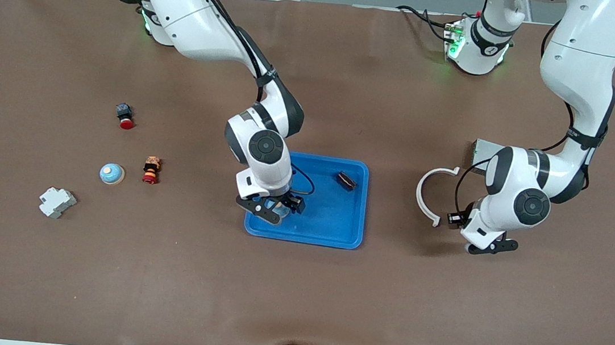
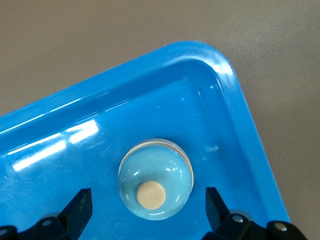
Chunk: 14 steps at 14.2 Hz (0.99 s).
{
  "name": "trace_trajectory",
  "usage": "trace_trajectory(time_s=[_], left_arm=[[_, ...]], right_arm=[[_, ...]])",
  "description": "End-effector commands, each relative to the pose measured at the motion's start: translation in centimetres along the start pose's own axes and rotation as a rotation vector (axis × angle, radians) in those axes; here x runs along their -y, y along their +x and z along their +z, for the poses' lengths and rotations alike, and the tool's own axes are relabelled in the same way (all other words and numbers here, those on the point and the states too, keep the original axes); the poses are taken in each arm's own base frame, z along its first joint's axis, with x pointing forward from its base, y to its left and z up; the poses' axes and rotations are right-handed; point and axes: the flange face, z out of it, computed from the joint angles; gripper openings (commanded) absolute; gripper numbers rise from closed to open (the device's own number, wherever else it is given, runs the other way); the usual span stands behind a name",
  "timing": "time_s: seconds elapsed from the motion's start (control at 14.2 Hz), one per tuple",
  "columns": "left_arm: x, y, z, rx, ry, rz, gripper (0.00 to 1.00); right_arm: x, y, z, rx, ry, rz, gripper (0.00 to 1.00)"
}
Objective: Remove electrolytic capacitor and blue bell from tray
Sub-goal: 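Grasp the second bell with the right gripper while the left gripper places capacitor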
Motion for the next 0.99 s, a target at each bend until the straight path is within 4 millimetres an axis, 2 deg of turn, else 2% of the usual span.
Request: trace_trajectory(time_s=[0.0,0.35,0.49,0.57,0.64,0.71,0.78,0.85,0.92], left_arm=[[-0.4,0.2,-0.1,-0.020,0.015,-0.001,0.13],[-0.4,0.2,1.2,-0.017,0.016,-0.002,0.19],[-0.4,0.2,1.3,-0.015,0.017,-0.002,0.27],[-0.4,0.3,1.3,-0.019,0.015,-0.002,0.30],[-0.4,0.3,1.4,-0.018,0.015,-0.002,0.36],[-0.4,0.2,1.5,-0.015,0.016,-0.005,0.43],[-0.4,0.3,1.5,-0.021,0.014,-0.012,0.52],[-0.5,0.3,1.5,-0.024,0.013,-0.013,0.66],[-0.5,0.3,1.5,-0.024,0.013,-0.013,0.80]], right_arm=[[0.4,0.1,0.0,-0.023,-0.009,0.006,1.00],[0.4,0.4,0.3,-0.025,-0.010,0.006,1.00],[0.4,0.5,0.7,-0.026,-0.012,0.008,1.00],[0.4,0.6,0.6,-0.027,-0.011,0.009,0.96],[0.4,0.5,0.7,-0.027,-0.011,0.008,0.83],[0.5,0.4,0.7,-0.025,-0.012,0.008,0.65],[0.4,0.5,0.7,-0.024,-0.013,0.010,0.41],[0.4,0.4,0.7,-0.023,-0.013,0.011,0.13],[0.5,0.4,0.7,-0.021,-0.012,0.016,0.00]])
